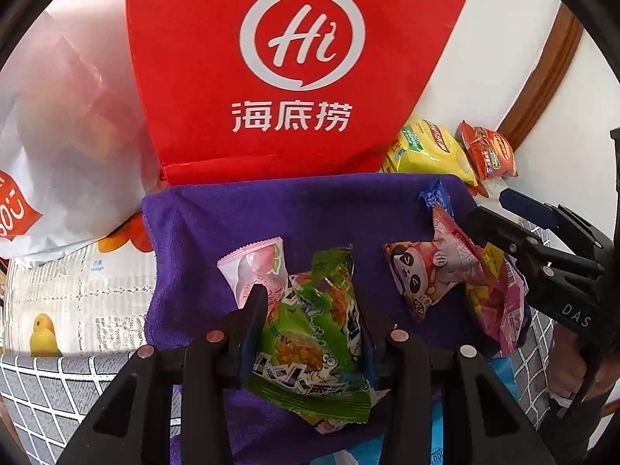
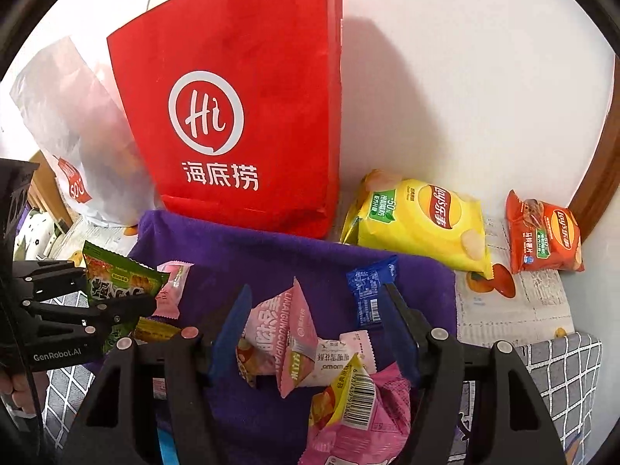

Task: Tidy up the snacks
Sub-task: 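Open the right gripper over the towel while the left gripper lowers and releases the green bag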

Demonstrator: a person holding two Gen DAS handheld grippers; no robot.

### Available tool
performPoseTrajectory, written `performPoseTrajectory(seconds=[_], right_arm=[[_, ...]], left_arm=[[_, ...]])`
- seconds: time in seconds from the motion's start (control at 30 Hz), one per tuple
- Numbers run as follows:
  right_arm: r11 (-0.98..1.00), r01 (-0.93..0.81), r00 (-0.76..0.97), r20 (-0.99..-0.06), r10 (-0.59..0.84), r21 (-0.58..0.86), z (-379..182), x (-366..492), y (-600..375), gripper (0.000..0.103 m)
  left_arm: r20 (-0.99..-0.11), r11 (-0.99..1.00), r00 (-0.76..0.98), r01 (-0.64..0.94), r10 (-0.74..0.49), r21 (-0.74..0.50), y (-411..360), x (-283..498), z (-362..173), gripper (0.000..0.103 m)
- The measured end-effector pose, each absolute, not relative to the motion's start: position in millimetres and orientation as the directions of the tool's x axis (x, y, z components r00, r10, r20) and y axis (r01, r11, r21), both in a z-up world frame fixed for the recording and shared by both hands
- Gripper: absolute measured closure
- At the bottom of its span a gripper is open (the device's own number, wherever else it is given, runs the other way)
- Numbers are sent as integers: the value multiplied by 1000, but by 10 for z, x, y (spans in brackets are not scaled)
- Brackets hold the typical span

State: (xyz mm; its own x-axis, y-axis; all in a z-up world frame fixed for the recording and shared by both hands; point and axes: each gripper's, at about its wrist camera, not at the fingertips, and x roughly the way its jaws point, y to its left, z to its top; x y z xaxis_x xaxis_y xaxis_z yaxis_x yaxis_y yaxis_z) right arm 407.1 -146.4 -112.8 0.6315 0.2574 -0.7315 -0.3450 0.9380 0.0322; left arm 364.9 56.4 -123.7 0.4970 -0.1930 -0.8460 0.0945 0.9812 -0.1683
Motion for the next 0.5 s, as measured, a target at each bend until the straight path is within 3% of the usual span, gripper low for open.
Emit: performPoseTrajectory(seconds=[0.27, 0.4, 0.5], right_arm=[[939, -343, 633, -731, 255, 31, -1132, 4068, -1453, 36], [939, -342, 637, -729, 252, 27, -1118, 4053, -1447, 36], [941, -337, 641, -725, 251, 28, -1096, 4044, -1460, 36]], left_arm=[[-857, 980, 474, 108, -201, -170, 543, 3651, -1262, 61], [-864, 981, 465, 109, -191, -158, 494, 3656, -1257, 41], [-865, 986, 473, 110, -166, -129, 464, 3641, -1242, 36]])
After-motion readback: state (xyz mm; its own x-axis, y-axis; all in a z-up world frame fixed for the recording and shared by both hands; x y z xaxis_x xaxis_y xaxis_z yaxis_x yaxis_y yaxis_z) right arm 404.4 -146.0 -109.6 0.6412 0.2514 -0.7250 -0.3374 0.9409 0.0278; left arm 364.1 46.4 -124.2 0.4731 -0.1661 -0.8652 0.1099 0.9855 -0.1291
